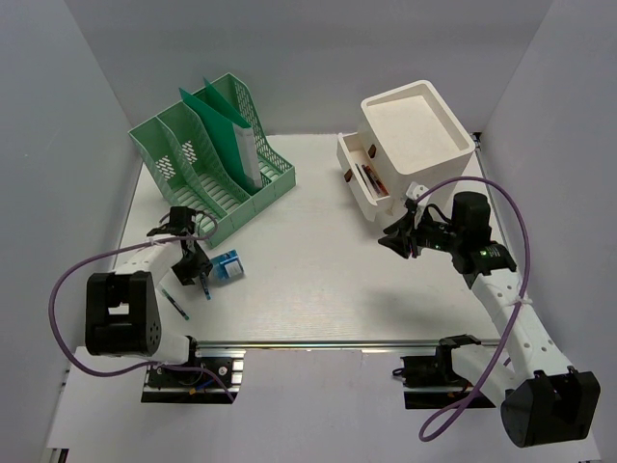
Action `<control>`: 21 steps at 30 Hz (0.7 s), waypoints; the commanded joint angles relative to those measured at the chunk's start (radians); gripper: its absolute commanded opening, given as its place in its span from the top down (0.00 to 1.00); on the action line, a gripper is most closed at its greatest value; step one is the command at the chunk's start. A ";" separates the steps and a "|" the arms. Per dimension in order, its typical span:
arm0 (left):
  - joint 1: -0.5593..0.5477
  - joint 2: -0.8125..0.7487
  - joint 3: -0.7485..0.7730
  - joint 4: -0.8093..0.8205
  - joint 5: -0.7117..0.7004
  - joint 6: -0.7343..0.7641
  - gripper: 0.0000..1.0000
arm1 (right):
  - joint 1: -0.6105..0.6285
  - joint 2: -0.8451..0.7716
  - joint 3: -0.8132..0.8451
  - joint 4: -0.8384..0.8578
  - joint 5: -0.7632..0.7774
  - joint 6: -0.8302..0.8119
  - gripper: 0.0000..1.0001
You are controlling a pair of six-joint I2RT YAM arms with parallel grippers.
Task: Organize the desk
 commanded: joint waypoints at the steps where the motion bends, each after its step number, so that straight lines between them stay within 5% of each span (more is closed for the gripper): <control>1: 0.011 0.007 0.028 0.029 0.002 0.026 0.47 | 0.003 0.010 0.038 0.009 0.001 -0.015 0.60; 12: 0.029 0.074 0.013 0.051 0.012 0.040 0.56 | 0.002 0.012 0.038 0.009 0.002 -0.017 0.60; 21: 0.057 0.041 0.013 0.033 0.016 0.038 0.86 | 0.000 0.007 0.038 0.009 0.002 -0.017 0.60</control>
